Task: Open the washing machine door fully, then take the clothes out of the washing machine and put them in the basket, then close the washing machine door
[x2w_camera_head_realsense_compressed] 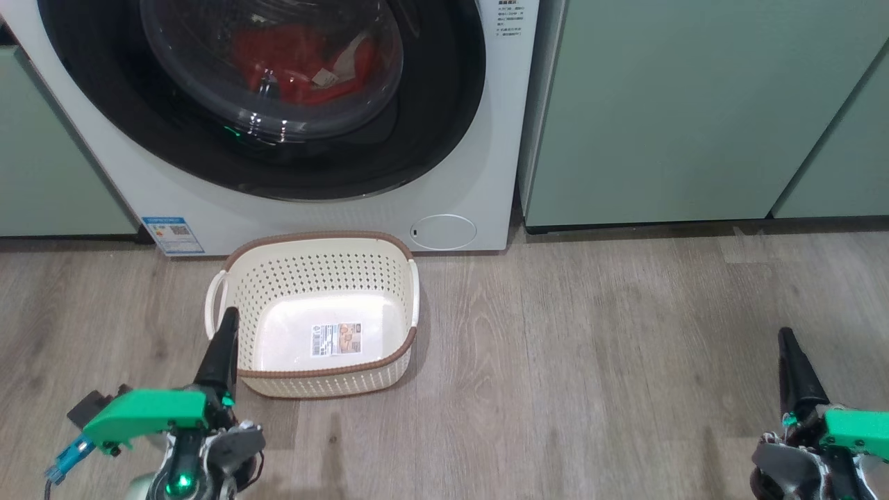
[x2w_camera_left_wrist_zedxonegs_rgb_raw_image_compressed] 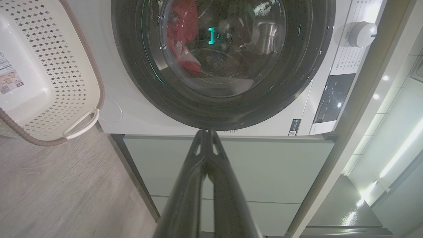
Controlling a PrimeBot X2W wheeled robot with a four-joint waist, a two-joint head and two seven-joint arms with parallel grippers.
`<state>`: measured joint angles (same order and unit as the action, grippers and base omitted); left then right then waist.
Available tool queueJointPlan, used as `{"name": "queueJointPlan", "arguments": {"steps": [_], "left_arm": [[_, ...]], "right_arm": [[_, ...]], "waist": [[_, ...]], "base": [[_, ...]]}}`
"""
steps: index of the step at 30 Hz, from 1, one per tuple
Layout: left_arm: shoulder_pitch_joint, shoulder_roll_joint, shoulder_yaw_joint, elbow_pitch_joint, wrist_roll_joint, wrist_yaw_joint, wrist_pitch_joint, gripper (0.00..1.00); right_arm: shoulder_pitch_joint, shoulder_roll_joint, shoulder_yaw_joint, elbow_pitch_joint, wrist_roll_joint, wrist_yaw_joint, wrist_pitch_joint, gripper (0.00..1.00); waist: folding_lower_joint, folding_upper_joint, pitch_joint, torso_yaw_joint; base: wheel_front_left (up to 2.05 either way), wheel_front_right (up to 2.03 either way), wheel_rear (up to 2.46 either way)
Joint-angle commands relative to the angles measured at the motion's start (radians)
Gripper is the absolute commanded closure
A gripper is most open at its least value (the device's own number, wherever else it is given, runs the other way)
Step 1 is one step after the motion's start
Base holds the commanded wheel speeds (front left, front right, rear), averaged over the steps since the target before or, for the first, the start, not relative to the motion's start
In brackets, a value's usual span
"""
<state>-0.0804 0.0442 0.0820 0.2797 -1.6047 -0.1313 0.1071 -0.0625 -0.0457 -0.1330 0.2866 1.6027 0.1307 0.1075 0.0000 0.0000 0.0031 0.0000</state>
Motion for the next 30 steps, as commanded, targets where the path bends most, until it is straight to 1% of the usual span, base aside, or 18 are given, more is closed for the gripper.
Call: {"name": "queueJointPlan", "arguments": {"steps": [1,28,29,30], "left_arm": [[-0.028,0.006,0.031,-0.035,-0.004,0.001,0.006,1.00],[-0.028,0.006,0.031,-0.035,-0.004,0.001,0.006,1.00],[0.000,0.000,0.000,0.000,0.000,0.000,0.000,0.00],[0.001,0.000,0.000,0.007,0.000,0.000,-0.001,0.00]], "right_arm": [[-0.045,-0.004,0.020,-0.042,0.006,0.000,0.005,1.00],[-0.045,-0.004,0.020,-0.042,0.006,0.000,0.005,1.00],[0.000,0.000,0.000,0.000,0.000,0.000,0.000,0.00],[0.001,0.000,0.001,0.007,0.000,0.001,0.000,0.00]], "waist": [[0.0000,0.0000,0.000,0.000],[0.0000,0.0000,0.000,0.000],[0.0000,0.0000,0.000,0.000],[0.0000,0.0000,0.000,0.000]], "base": [[0.00,0.00,0.00],[0.00,0.00,0.00],[0.00,0.00,0.00],[0.00,0.00,0.00]]}}
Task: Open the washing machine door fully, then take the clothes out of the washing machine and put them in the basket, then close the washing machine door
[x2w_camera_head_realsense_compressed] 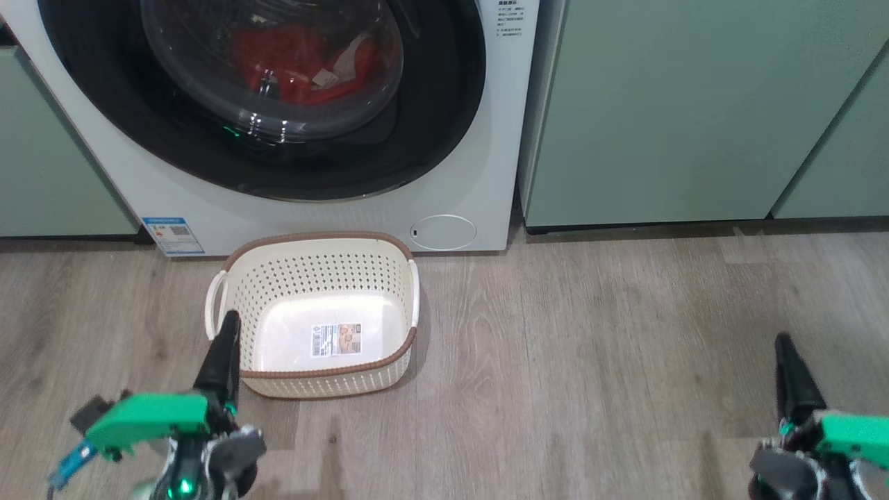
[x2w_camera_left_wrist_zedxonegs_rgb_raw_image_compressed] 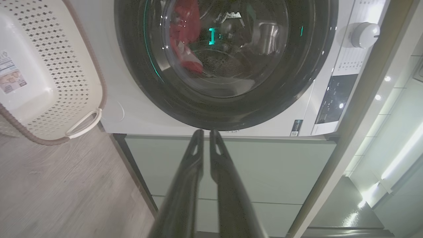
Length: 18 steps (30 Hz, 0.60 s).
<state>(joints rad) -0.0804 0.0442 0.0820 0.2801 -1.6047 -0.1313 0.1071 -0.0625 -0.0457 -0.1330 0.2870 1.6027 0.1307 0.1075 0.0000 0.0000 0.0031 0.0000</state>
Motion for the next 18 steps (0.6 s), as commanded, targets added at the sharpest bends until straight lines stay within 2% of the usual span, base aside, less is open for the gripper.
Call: {"name": "queueJointPlan", "arguments": {"steps": [1,5,18], "left_arm": [[0.001,0.000,0.000,0.006,0.000,0.000,-0.001,0.00],[0.055,-0.006,-0.002,0.079,0.002,0.000,-0.002,0.00],[0.041,-0.005,-0.003,0.058,0.066,0.000,-0.037,0.00]], "right_arm": [[0.001,0.000,0.001,0.006,0.000,0.001,0.000,0.00],[0.035,0.012,0.003,0.081,0.000,0.000,-0.002,0.00],[0.023,0.011,0.019,0.069,-0.036,0.000,-0.037,0.00]], "waist": [[0.0000,0.0000,0.000,0.000],[0.0000,0.0000,0.001,0.000],[0.0000,0.0000,0.004,0.000]], "base": [[0.00,0.00,0.00],[0.00,0.00,0.00],[0.00,0.00,0.00]]}}
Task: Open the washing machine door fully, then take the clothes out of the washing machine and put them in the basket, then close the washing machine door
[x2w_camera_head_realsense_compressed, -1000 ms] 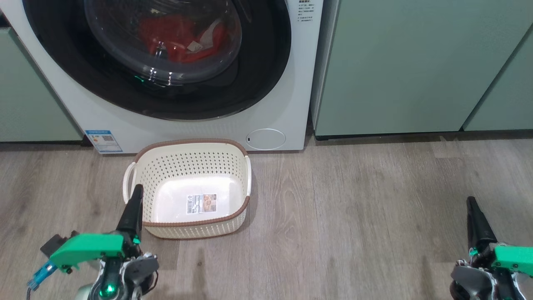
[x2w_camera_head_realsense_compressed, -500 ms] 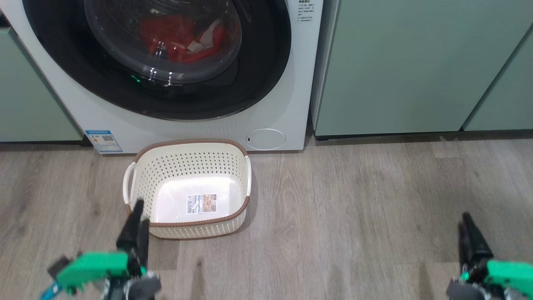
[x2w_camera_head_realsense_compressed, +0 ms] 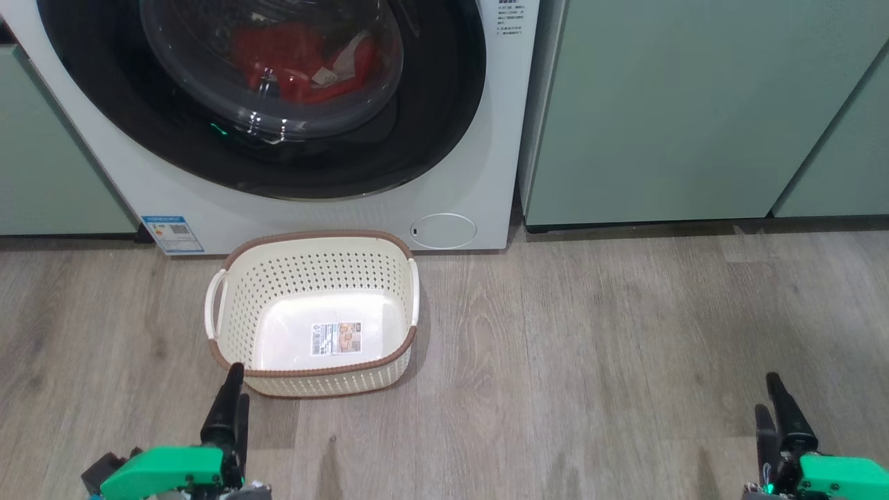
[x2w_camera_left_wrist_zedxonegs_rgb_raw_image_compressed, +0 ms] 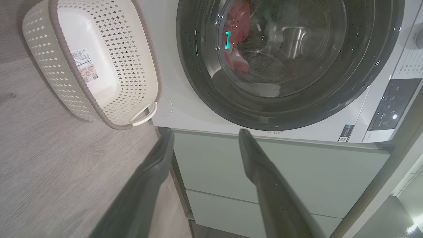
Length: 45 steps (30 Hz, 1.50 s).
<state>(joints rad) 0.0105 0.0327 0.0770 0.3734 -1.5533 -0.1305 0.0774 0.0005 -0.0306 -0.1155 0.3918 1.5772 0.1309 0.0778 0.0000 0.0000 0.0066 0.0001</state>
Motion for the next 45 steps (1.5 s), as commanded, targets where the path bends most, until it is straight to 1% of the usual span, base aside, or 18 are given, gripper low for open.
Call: {"name": "queueJointPlan", "arguments": {"steps": [1,8,15,28,32,45], "left_arm": [[-0.051,0.006,0.002,-0.038,0.025,0.000,-0.011,0.00],[-0.057,0.007,0.003,-0.057,0.120,0.000,-0.031,0.00],[-0.064,0.008,0.000,-0.081,0.233,0.002,-0.052,0.00],[-0.074,0.009,-0.033,-0.133,0.449,0.045,-0.090,0.00],[-0.078,0.009,-0.045,-0.145,0.516,0.060,-0.102,0.00],[-0.089,0.019,-0.064,-0.165,0.694,0.115,-0.140,0.00]], "right_arm": [[-0.042,-0.005,0.002,-0.039,-0.021,0.000,-0.011,0.00],[-0.050,-0.006,0.007,-0.064,-0.099,0.000,-0.031,0.00],[-0.058,-0.007,0.015,-0.091,-0.208,0.000,-0.052,0.00],[-0.071,-0.008,0.036,-0.143,-0.427,0.000,-0.090,0.00],[-0.074,-0.009,0.045,-0.157,-0.510,0.000,-0.102,0.00],[-0.087,-0.011,0.075,-0.175,-0.756,0.000,-0.140,0.00]], "waist": [[0.0000,0.0000,0.000,0.000],[0.0000,0.0000,0.003,0.001],[0.0000,0.0000,0.007,0.003],[0.0000,0.0000,0.014,0.008],[0.0000,0.0000,0.016,0.009],[0.0000,0.0000,0.021,0.012]], "base": [[0.00,0.00,0.00],[0.00,0.00,0.00],[0.00,0.00,0.00],[0.00,0.00,0.00],[0.00,0.00,0.00],[0.00,0.00,0.00]]}}
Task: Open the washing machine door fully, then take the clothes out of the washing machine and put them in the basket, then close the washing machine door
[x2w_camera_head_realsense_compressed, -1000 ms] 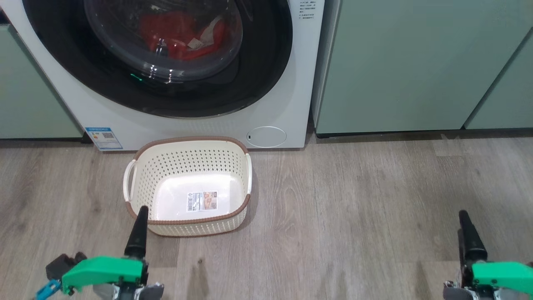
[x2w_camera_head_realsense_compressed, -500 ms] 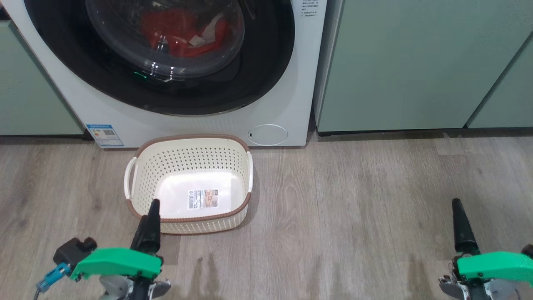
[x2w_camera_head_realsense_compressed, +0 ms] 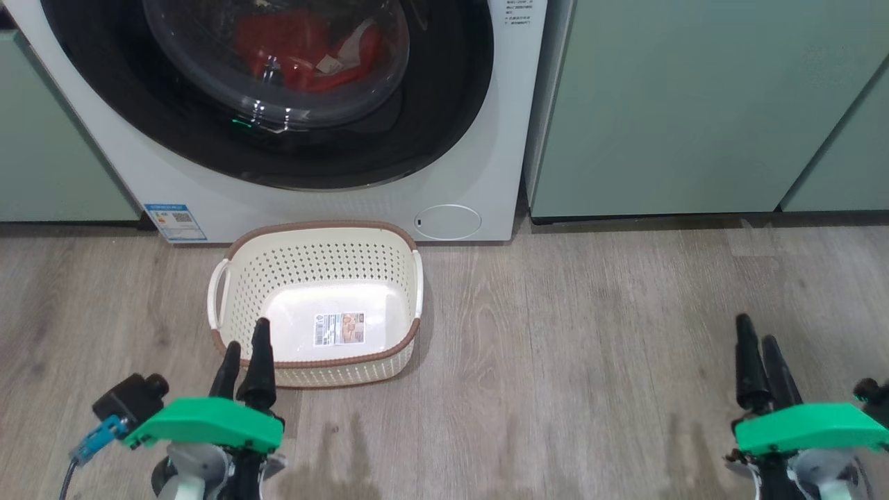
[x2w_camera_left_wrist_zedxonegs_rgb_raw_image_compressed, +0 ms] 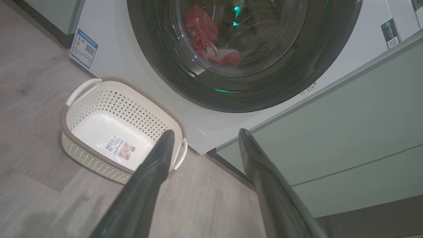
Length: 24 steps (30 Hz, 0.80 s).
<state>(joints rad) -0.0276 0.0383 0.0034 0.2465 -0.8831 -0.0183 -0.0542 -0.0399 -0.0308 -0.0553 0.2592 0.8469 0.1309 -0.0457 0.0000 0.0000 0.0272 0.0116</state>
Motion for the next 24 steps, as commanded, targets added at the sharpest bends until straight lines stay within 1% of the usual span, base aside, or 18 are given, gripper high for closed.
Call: {"name": "queueJointPlan", "arguments": {"steps": [1,11,24], "left_arm": [[-0.053,0.016,0.008,-0.039,0.039,0.009,-0.012,0.00],[-0.064,0.040,-0.031,-0.059,0.173,0.055,-0.041,0.00],[-0.078,0.072,-0.076,-0.074,0.336,0.130,-0.079,0.00]], "right_arm": [[-0.047,-0.011,0.018,-0.045,-0.043,0.000,-0.020,0.00],[-0.056,-0.012,0.040,-0.067,-0.200,0.000,-0.049,0.00],[-0.068,-0.014,0.057,-0.067,-0.381,0.000,-0.088,0.00]], "waist": [[0.0000,0.0000,0.001,0.000],[0.0000,0.0000,0.003,0.003],[0.0000,0.0000,0.005,0.004]], "base": [[0.00,0.00,0.00],[0.00,0.00,0.00],[0.00,0.00,0.00]]}}
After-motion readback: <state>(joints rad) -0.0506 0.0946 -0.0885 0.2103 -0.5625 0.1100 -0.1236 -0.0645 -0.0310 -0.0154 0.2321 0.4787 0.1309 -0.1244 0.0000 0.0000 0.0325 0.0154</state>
